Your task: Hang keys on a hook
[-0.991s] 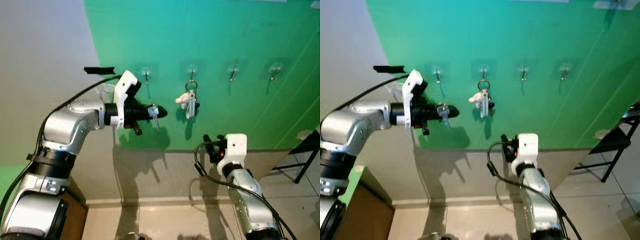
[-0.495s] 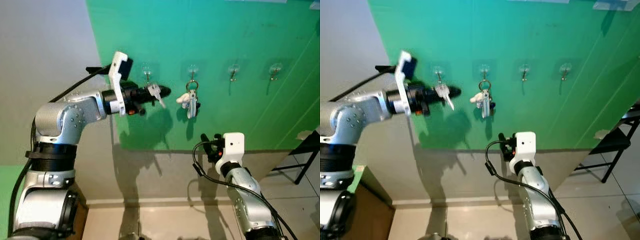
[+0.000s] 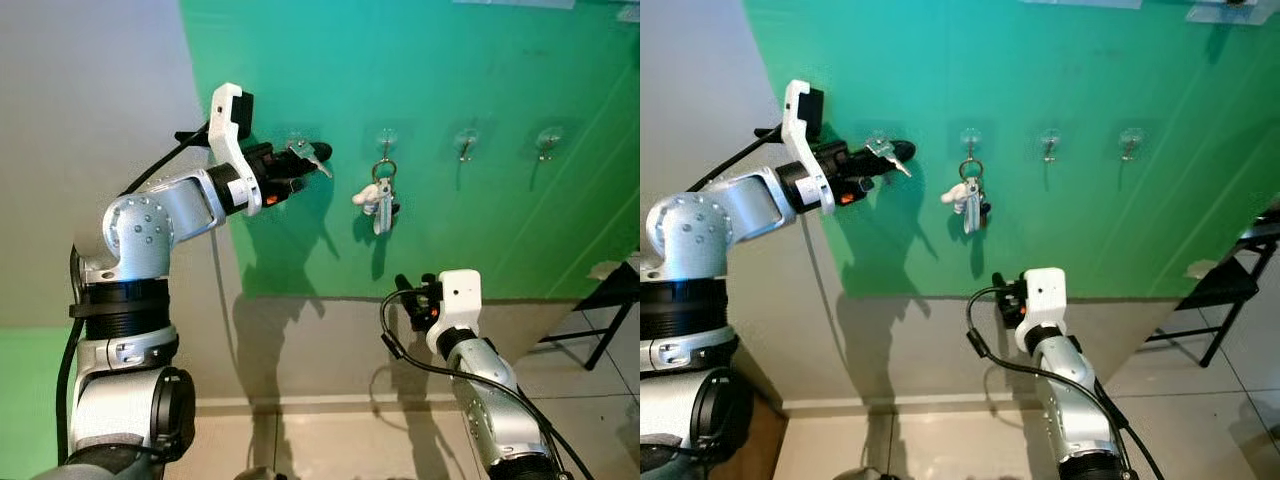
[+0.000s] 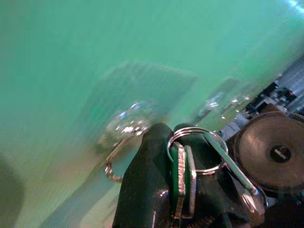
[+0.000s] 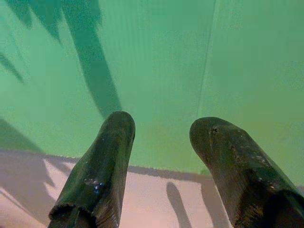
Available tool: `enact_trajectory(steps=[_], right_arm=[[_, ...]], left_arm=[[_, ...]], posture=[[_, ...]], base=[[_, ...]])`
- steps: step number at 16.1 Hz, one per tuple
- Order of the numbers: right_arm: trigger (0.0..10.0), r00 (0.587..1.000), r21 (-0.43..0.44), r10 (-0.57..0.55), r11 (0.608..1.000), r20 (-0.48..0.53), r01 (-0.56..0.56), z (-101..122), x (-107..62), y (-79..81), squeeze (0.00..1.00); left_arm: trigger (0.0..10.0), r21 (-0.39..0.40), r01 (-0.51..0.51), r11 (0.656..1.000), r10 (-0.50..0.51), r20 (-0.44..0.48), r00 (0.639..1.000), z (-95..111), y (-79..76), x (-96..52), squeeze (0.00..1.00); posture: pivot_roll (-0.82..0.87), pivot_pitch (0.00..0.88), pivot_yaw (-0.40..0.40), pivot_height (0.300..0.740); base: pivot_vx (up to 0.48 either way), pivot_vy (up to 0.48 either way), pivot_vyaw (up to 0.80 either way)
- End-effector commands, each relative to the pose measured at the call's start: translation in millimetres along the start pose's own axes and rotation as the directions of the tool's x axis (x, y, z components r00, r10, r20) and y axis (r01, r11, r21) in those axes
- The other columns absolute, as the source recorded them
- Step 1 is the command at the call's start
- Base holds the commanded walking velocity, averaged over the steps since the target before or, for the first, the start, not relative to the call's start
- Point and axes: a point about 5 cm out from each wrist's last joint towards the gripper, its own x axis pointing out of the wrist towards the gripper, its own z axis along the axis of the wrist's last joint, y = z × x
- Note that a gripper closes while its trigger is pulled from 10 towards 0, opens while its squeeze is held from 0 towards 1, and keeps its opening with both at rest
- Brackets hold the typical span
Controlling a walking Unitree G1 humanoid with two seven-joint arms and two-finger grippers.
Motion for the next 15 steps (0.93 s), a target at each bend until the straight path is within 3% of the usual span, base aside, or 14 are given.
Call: enact_trajectory(steps=[1, 8, 9, 10, 11, 12, 13, 15], right_arm=[[10.0, 1.0, -0.006, 0.015, 1.0, -0.008, -0.015, 1, 2.4, 0.5, 0.0], [10.0, 0.999, -0.014, 0.038, 0.999, -0.024, -0.039, -1, 3.3, 2.7, 0.0], [10.0, 0.999, -0.015, 0.042, 0.999, -0.024, -0.043, -2, 3.5, 3.5, 0.0], [10.0, 0.999, -0.016, 0.044, 0.999, -0.023, -0.044, -1, 4.0, 3.5, 0.0], [10.0, 0.999, -0.019, 0.042, 0.999, -0.015, -0.042, 0, 4.8, 3.4, 0.0], [10.0, 0.999, -0.021, 0.032, 0.999, -0.003, -0.033, 2, 5.5, 2.5, 0.0], [10.0, 1.0, -0.02, 0.022, 1.0, 0.005, -0.022, 3, 5.7, 1.3, 0.0], [10.0, 1.0, -0.019, 0.017, 1.0, 0.006, -0.017, 3, 4.7, 0.1, 0.0]], left_arm=[[10.0, -0.052, -0.11, 0.993, 0.106, -0.071, 0.992, -12, 12.2, -4.7, 0.0], [10.0, -0.113, -0.171, 0.979, 0.157, -0.122, 0.98, -22, 7.4, -11.0, 0.0], [10.0, 0.019, -0.205, 0.979, 0.205, -0.048, 0.978, -12, 6.2, -13.2, 0.0], [10.0, 0.227, -0.254, 0.94, 0.258, 0.014, 0.966, -5, 4.4, -14.2, 0.0], [10.0, 0.44, -0.302, 0.846, 0.296, 0.085, 0.952, 0, 3.1, -14.6, 0.0], [10.0, 0.561, -0.322, 0.762, 0.298, 0.137, 0.945, 2, 0.7, -13.7, 0.0], [10.0, 0.606, -0.333, 0.722, 0.288, 0.175, 0.942, 1, -2.6, -12.8, 0.0], [10.0, 0.621, -0.346, 0.704, 0.272, 0.214, 0.938, -5, -4.7, -13.6, 0.0]], posture=[[-0.03, 0.0, 0.008, 0.74], [-0.02, 0.0, 0.002, 0.74], [-0.01, 0.0, -0.004, 0.74], [0.0, 0.0, -0.008, 0.74], [0.0, 0.0, -0.008, 0.74], [0.0, 0.0, -0.008, 0.74], [0.0, 0.0, -0.007, 0.74], [-0.01, 0.0, -0.006, 0.74]], base=[[0.0, 0.0, 0.0], [0.0, 0.0, 0.0], [0.0, 0.0, 0.0], [0.0, 0.0, 0.0], [0.0, 0.0, 0.0], [0.0, 0.0, 0.0], [0.0, 0.0, 0.0], [0.0, 0.0, 0.0]])
